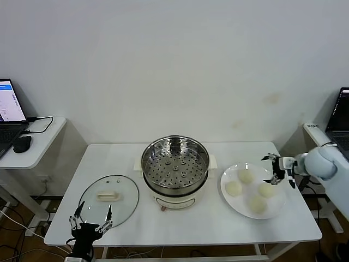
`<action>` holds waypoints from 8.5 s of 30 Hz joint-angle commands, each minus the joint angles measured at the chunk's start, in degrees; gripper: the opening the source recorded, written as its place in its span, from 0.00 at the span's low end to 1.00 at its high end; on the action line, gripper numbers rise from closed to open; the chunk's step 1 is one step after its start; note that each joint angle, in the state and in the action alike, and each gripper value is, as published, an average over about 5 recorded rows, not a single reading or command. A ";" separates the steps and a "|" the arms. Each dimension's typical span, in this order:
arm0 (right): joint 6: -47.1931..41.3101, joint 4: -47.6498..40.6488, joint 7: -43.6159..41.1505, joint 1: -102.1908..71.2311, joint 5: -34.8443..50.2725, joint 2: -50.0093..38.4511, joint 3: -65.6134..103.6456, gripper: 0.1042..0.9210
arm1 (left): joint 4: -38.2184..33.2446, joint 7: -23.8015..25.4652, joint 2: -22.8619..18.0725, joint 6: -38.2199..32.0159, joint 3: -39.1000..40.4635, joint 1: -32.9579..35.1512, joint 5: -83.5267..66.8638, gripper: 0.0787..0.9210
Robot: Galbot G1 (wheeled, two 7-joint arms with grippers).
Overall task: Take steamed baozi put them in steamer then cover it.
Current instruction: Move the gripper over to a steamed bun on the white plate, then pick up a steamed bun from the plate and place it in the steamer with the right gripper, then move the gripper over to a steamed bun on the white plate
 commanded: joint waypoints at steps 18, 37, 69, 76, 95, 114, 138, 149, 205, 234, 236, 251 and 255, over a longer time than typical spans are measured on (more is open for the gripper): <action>2.26 -24.18 -5.20 16.81 -4.69 15.70 -19.96 0.88 | -0.67 -0.39 -0.19 -0.63 -2.32 0.28 -0.52 0.88; 1.62 -27.65 -3.74 14.95 -6.26 18.80 -18.53 0.84 | -0.70 -0.35 -0.52 -1.61 -2.60 0.51 -0.04 0.88; 1.13 -12.56 -3.85 20.79 1.58 8.07 -23.21 0.51 | -1.21 -0.26 -1.16 -2.77 -2.25 0.31 0.31 0.88; 0.25 -3.79 -4.70 29.52 9.58 1.21 -28.58 0.51 | -1.99 -0.14 -0.65 -2.67 -1.85 0.34 0.39 0.88; 2.27 -0.88 -1.47 59.99 31.25 15.42 -52.60 0.52 | -1.72 -0.57 0.80 -3.45 -2.24 -0.47 -0.75 0.88; 25.07 -16.65 2.94 51.72 17.46 40.31 -58.42 0.52 | -1.31 -0.65 0.48 -3.77 -4.58 -1.27 -1.39 0.88; 40.75 -32.10 6.92 41.54 -9.62 46.73 -52.33 0.53 | -0.23 -0.28 0.55 -3.50 -4.50 -2.63 -1.69 0.88; 41.77 -31.93 8.48 42.79 -8.27 46.66 -51.60 0.67 | -0.45 -0.48 -0.04 -3.66 -4.50 -2.30 -1.74 0.88; -5.63 -3.83 -4.83 21.00 9.84 6.75 -35.76 0.88 | -4.15 0.46 -2.37 -3.88 -4.70 -0.11 -0.94 0.88; -5.30 -10.53 -3.13 18.28 5.33 14.20 -34.18 0.83 | -2.21 0.42 -1.82 -3.83 -5.14 -1.79 -1.25 0.88; -5.28 -10.80 -3.11 18.03 5.00 14.35 -33.91 0.79 | -2.15 0.42 -1.92 -3.84 -5.10 -1.83 -1.23 0.88; -5.91 -8.10 -3.98 20.60 6.04 11.54 -33.52 0.57 | -2.37 0.43 -2.04 -3.85 -4.84 -1.86 -1.17 0.88; -6.94 -4.71 -4.42 24.28 8.35 8.54 -34.42 0.52 | -2.61 0.46 -1.95 -3.82 -4.63 -2.06 -1.14 0.88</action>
